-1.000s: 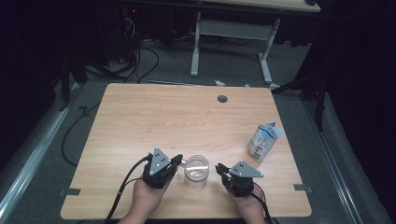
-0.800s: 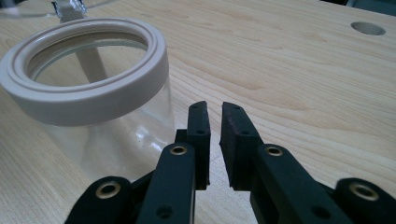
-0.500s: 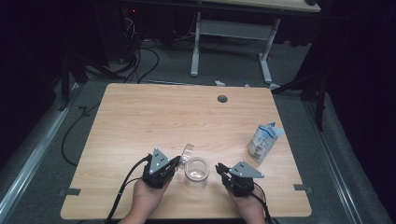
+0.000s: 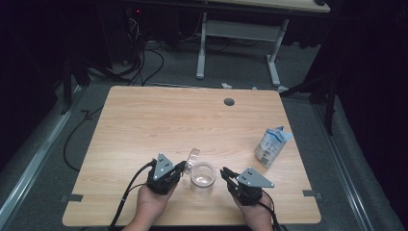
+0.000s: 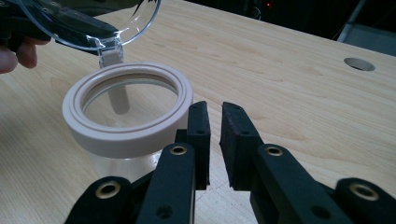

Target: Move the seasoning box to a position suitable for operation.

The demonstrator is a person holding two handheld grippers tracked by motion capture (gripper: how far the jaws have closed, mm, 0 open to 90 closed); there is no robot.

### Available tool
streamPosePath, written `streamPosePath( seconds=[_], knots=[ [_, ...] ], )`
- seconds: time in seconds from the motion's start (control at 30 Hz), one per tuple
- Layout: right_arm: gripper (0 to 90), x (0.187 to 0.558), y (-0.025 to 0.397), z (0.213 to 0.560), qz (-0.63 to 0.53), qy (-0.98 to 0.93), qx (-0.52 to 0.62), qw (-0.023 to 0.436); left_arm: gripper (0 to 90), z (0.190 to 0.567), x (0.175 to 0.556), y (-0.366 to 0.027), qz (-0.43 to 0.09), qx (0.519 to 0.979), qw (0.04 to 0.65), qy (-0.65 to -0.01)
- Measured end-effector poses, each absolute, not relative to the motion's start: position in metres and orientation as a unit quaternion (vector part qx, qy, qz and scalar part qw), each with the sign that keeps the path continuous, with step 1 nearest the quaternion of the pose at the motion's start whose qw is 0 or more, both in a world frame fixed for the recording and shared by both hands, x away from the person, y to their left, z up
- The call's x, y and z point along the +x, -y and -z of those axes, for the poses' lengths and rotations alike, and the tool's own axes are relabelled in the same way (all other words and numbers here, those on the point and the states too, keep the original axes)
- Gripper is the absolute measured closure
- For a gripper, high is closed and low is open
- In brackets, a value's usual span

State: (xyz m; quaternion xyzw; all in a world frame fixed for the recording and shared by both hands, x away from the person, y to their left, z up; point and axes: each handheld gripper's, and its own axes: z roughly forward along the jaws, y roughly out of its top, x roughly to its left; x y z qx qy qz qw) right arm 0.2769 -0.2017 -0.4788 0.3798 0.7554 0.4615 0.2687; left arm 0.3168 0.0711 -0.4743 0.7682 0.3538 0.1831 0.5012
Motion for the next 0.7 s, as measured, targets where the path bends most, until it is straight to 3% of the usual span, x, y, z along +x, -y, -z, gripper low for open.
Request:
streamPosePath(
  seconds=[0.37, 0.53, 0.7],
  knots=[
    [82.3, 0.275, 0.198, 0.475, -0.474, -0.754, 0.373, 0.261, 89.9, 0.476, 0.317, -0.072, -0.181, 0.766, 0.503, -0.356],
    [88.2, 0.273, 0.187, 0.474, -0.479, -0.760, 0.353, 0.262, 89.9, 0.477, 0.317, -0.071, -0.181, 0.766, 0.504, -0.356],
    [88.4, 0.272, 0.185, 0.473, -0.482, -0.760, 0.352, 0.257, 89.8, 0.477, 0.317, -0.072, -0.179, 0.767, 0.503, -0.356]
  ],
)
